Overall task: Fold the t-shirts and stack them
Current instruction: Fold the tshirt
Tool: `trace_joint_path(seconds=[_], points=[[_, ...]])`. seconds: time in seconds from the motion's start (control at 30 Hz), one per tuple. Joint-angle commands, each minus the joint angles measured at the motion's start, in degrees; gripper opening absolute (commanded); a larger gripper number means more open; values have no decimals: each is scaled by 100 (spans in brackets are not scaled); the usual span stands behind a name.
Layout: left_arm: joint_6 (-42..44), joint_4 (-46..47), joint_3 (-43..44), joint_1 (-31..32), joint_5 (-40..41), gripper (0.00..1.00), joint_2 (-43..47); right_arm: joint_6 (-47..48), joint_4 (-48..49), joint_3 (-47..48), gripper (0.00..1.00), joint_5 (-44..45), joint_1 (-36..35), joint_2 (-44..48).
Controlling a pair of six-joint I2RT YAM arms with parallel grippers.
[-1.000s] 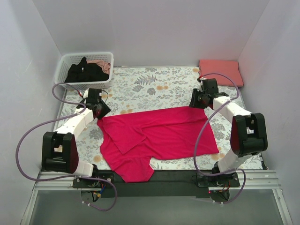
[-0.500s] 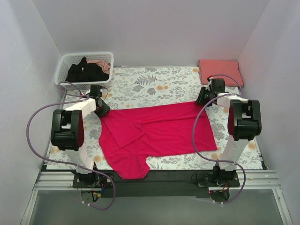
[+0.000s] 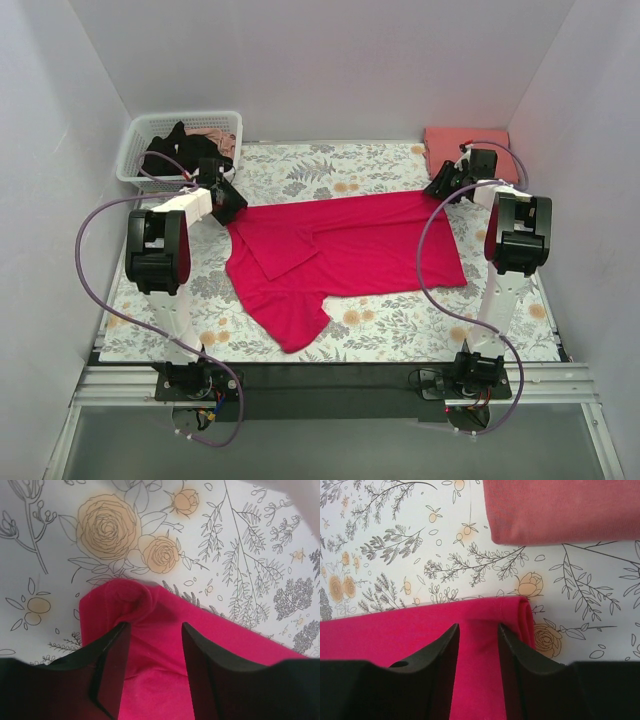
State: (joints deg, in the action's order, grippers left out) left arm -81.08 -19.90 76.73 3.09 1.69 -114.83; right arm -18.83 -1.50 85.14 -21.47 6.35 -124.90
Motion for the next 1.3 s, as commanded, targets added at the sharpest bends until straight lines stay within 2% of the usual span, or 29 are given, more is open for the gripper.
trace_joint_path(seconds=[0.0,0.2,0.37,0.57,0.73,0.87,0.97,1.1,1.27], points=[[215,-234,-26,-46,33,48,37,151,-430,169,45,126,77,-140],[373,-242,-167,-28,138,61,1154,353,-553,-102,50,178,33,729],[321,-558,-509,51,393,66,2103,529,-720,-849,52,530,-125,1764],[207,-734,-1633,130,349,65,3429,494,-755,-2184,52,416,-511,2977],[-83,-1226,-2818,227,437,66,4213,433,-1123,-3055,51,1503,-1092,3989],[-259,-1586,-3504,472,420,67,4740,407,-1283,-3644,51,1743,-1180,4578],[-479,-1640,-3857,735,393,65,4873,467,-1327,-4031,51,1884,-1276,4913],[-725,-1692,-3902,1307,568,61,4610,590,-1476,-4304,51,2033,-1355,5124],[-901,-1824,-3850,1606,771,46,4145,600,-1476,-4498,51,2349,-1417,5423]])
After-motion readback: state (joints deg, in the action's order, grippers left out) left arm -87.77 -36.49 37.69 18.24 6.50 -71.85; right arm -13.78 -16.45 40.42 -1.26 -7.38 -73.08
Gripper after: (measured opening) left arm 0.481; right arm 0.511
